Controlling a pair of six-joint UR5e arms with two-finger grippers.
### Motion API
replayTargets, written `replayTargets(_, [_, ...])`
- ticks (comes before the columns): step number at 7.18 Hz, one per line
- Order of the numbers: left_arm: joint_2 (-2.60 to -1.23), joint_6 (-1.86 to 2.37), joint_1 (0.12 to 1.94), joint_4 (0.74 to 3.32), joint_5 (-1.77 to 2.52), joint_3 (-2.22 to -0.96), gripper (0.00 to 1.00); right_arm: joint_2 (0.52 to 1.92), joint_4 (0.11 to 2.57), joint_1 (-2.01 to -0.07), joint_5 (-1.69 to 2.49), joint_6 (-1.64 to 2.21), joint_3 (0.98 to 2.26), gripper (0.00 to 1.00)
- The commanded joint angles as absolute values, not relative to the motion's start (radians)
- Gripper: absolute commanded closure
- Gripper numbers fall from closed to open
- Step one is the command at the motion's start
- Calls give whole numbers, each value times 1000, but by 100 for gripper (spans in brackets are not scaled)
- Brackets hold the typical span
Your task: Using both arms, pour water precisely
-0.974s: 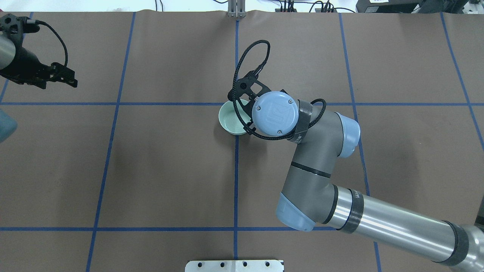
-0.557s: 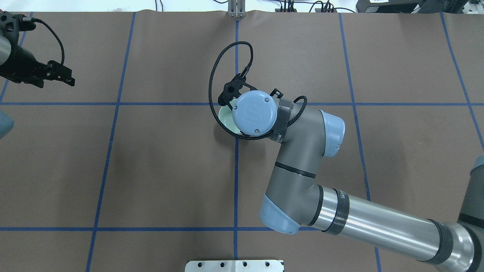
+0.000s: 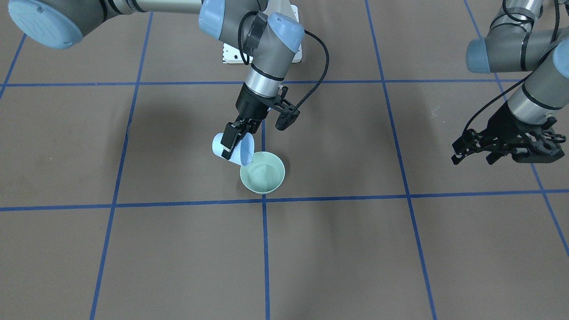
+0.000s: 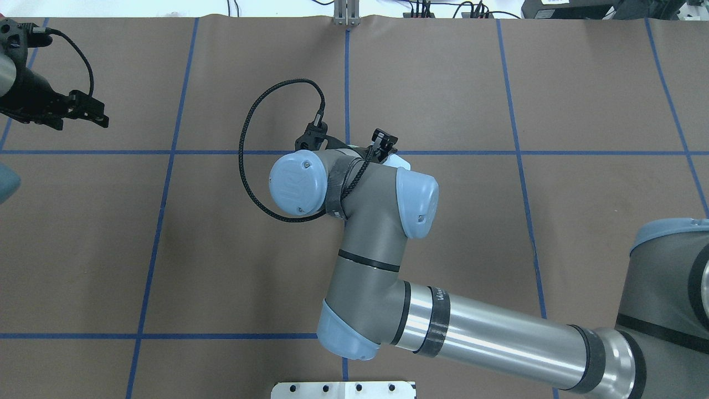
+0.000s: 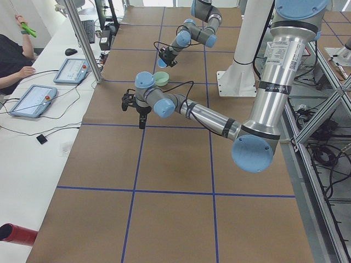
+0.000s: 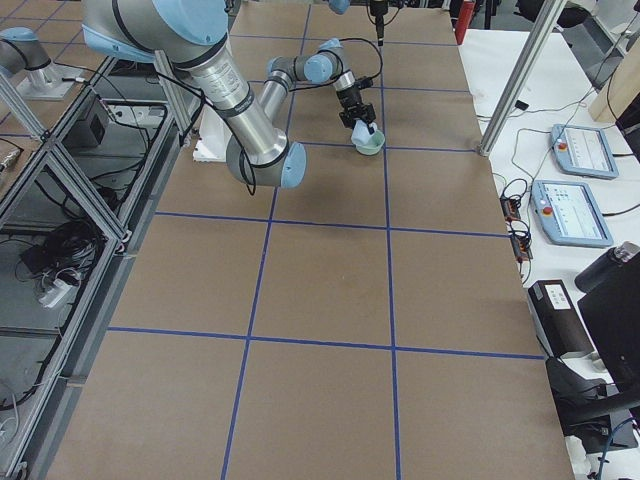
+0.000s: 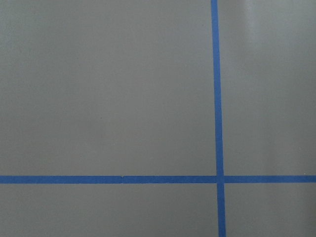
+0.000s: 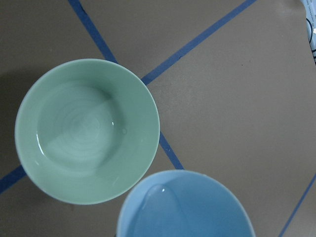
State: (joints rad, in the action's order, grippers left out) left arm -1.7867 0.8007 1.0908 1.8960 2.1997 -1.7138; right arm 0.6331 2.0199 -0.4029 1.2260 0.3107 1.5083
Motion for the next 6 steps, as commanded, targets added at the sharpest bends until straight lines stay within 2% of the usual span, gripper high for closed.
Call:
replayTargets(1, [-1786,802,1091,1898,2200,-1710,0,617,2113,-376,1157,314,1490,100])
replayTargets(6, [-1786,802,1088,1896,2201,-1706,0,589,2183,-344,1022,318,1436,100])
